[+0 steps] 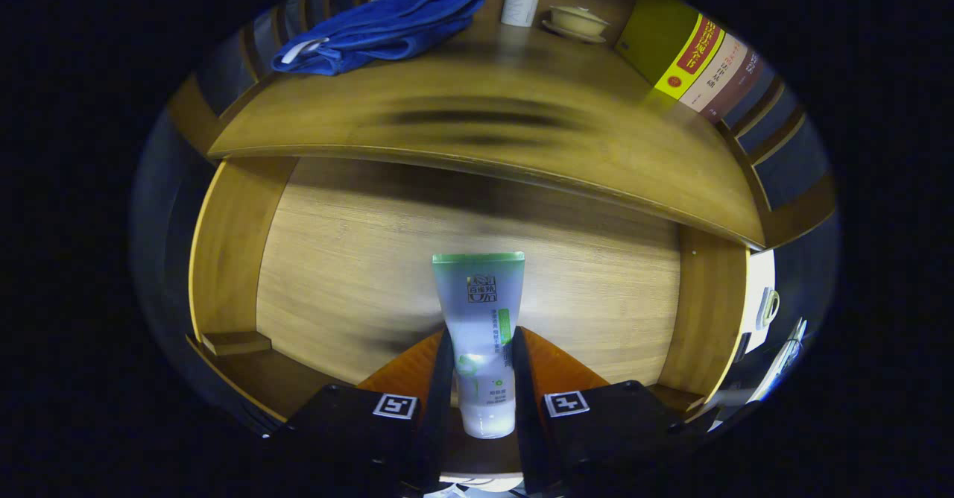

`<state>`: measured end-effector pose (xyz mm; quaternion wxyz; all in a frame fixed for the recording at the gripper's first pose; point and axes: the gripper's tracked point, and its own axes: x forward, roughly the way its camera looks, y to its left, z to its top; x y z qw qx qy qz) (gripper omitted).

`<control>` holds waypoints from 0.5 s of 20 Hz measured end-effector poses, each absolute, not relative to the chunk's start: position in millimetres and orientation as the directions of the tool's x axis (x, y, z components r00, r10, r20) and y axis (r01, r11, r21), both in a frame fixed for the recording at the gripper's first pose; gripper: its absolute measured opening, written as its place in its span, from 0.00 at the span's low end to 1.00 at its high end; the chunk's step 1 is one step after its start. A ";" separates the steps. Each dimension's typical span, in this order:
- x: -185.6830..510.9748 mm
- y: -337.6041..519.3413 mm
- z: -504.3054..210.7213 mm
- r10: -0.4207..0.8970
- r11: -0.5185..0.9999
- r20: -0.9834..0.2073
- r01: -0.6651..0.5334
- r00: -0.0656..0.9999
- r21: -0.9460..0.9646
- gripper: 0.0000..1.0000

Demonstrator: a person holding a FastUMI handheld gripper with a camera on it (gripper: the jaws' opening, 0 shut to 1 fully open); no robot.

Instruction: Pull open the drawer, take out the items inside it, and place them on the countertop above the cabinet.

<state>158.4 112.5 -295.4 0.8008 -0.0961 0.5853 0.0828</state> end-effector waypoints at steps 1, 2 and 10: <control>151.6 121.1 -287.7 0.021 0.968 -0.951 -0.243 0.309 -0.058 0.48; 150.2 119.8 -277.9 0.023 0.968 -0.948 -0.244 0.318 -0.058 0.48; 163.8 109.9 -201.9 0.037 0.961 -0.920 -0.268 0.391 -0.075 0.48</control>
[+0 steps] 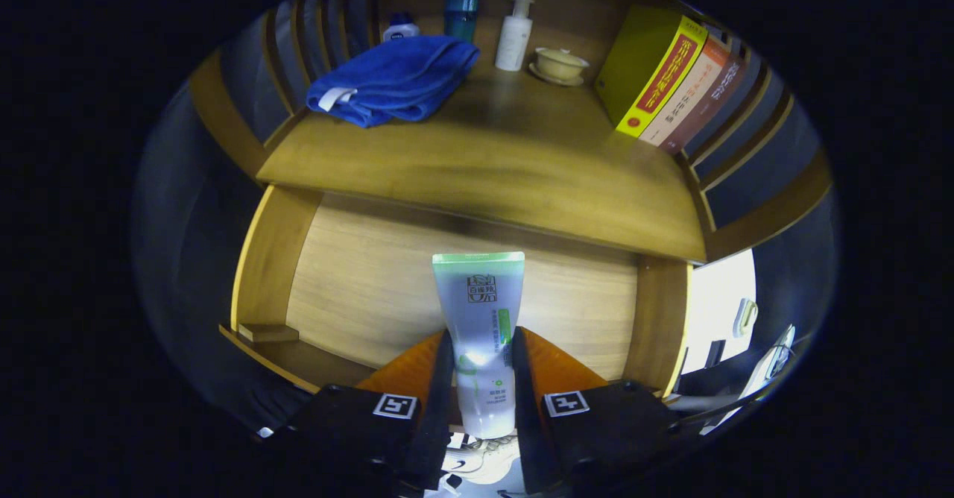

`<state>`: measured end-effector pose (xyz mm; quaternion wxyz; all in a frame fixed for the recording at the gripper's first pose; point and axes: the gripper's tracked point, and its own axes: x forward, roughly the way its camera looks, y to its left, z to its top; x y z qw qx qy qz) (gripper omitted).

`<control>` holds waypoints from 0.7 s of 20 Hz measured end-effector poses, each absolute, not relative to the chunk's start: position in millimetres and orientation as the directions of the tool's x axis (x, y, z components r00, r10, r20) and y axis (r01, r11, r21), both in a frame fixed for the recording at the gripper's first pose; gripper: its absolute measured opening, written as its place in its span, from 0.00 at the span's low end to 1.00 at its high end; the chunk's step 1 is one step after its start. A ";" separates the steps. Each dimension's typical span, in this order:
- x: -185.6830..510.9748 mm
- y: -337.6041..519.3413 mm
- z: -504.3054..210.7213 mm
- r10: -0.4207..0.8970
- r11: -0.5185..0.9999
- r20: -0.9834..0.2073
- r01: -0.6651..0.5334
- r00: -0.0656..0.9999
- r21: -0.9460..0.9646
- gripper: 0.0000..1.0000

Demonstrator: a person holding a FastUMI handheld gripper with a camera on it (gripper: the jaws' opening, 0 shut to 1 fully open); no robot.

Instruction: Pull open the drawer, take out the items inside it, and place them on the countertop above the cabinet.

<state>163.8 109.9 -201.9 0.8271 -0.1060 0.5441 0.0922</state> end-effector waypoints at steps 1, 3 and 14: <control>169.5 110.4 -196.0 0.040 0.960 -0.915 -0.270 0.400 -0.076 0.48; 179.7 108.0 -186.8 0.034 0.965 -0.911 -0.252 0.411 -0.078 0.48; 284.5 118.4 -162.1 0.004 0.961 -0.888 -0.246 0.461 -0.123 0.48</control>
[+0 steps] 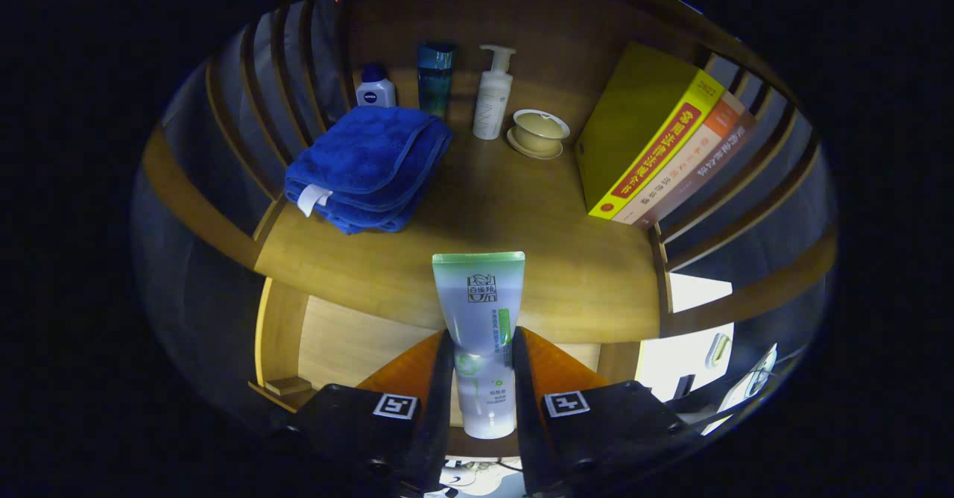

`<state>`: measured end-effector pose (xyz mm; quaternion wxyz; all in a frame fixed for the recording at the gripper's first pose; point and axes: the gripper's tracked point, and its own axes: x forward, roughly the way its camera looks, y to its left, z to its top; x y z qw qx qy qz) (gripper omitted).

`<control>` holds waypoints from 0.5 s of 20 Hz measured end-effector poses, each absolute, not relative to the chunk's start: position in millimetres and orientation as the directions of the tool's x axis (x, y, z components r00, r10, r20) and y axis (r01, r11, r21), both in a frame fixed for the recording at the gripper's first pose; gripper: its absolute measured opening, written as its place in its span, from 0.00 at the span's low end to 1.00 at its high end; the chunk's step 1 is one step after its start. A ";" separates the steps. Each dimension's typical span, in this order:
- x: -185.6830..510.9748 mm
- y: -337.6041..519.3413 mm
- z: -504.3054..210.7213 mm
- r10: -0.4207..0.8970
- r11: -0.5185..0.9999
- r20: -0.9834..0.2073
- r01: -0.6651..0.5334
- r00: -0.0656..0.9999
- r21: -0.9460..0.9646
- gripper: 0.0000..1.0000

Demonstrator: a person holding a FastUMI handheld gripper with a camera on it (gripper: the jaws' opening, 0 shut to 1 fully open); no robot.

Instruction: Pull open the drawer, take out the items inside it, and place them on the countertop above the cabinet.

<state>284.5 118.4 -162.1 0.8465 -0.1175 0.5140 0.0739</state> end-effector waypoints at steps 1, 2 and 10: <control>291.0 119.5 -169.4 0.003 0.963 -0.889 -0.242 0.458 -0.122 0.48; 298.4 121.3 -176.5 0.004 0.964 -0.892 -0.238 0.452 -0.117 0.48; 348.8 109.3 -217.3 -0.056 0.983 -0.887 -0.129 0.457 -0.128 0.48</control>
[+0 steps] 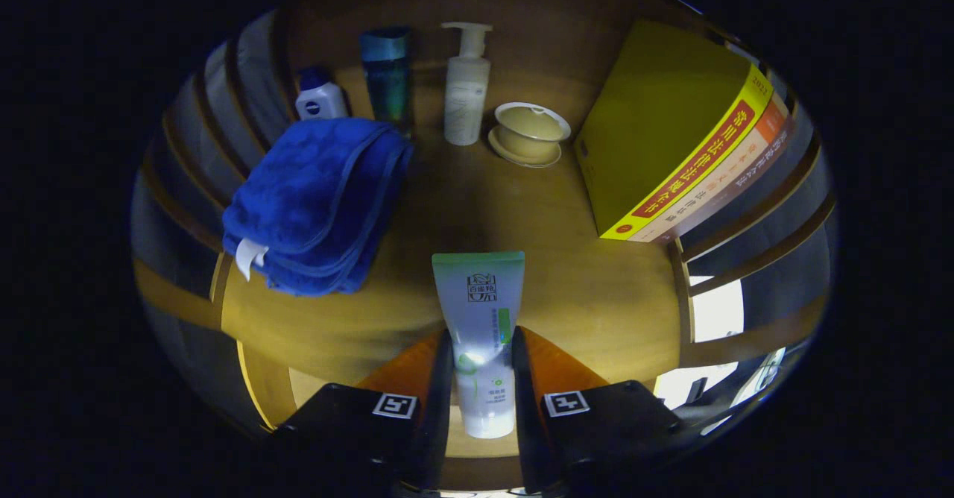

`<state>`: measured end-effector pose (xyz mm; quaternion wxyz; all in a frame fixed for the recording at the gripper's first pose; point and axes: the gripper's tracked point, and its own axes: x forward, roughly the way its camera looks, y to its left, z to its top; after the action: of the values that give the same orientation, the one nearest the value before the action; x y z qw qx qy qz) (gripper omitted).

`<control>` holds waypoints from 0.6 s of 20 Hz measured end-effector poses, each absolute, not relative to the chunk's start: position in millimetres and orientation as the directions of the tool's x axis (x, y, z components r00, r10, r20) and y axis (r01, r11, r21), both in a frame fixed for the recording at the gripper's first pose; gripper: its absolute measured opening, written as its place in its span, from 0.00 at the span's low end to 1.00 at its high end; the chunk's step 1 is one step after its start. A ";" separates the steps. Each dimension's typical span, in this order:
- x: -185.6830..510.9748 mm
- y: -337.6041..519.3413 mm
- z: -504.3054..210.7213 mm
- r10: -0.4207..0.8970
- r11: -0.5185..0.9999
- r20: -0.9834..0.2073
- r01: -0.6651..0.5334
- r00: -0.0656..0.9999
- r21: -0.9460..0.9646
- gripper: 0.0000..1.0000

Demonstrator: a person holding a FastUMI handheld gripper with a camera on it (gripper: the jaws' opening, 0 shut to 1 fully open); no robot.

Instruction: Pull open the drawer, take out the items inside it, and place them on the countertop above the cabinet.

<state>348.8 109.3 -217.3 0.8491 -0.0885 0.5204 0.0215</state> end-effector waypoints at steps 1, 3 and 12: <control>351.6 107.8 -220.7 -0.060 0.984 -0.888 -0.123 0.456 -0.130 0.49; 352.6 108.5 -224.1 -0.061 0.986 -0.886 -0.110 0.459 -0.126 0.51; 356.0 111.0 -197.3 -0.052 0.991 -0.832 -0.074 0.552 -0.111 0.67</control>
<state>356.0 111.0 -197.3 0.8785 -0.0666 0.4731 0.0062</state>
